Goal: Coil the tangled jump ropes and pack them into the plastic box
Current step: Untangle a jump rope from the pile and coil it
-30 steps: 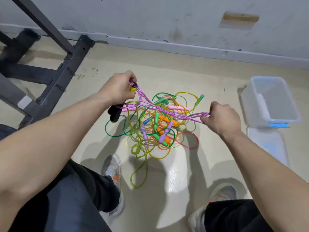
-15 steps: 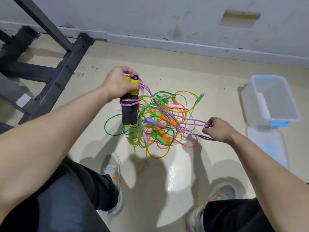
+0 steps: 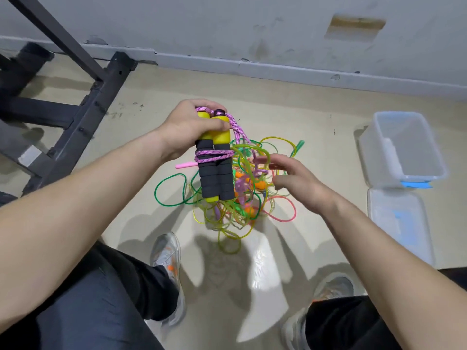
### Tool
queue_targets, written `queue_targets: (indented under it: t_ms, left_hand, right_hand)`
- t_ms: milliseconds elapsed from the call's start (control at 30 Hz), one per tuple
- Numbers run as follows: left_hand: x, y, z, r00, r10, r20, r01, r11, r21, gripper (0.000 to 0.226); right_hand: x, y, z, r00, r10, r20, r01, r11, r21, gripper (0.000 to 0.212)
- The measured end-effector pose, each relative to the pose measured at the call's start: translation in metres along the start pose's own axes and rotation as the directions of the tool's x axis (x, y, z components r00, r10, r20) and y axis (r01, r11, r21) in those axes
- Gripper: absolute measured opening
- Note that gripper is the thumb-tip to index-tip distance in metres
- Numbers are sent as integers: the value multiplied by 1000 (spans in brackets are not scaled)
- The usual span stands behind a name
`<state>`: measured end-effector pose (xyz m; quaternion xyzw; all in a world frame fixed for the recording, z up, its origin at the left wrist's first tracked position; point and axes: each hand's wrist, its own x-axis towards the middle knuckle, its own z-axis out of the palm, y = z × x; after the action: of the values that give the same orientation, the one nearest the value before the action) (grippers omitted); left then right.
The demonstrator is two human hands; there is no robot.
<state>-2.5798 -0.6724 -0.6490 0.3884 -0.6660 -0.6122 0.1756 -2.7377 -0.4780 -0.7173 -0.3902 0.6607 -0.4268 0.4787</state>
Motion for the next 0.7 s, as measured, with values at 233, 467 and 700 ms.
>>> queue_targets:
  t_ms: [233,467,700]
  left_hand:
    - [2,-7,-7,1000,-18,-23,19,998,55,26]
    - [4,-10,-6,1000,-7,-9,8,995,95,27]
    - [-8,-9,9,969,-23,248,26,1000,-11,36]
  right_hand:
    - [-3,-11,-8,997,75,-3,-68,917,392,18]
    - [-2,-15,-7,990,138,-14,-111,846,521,23]
    - [1,-32,2,1000,8,-14,-7,996,93,42]
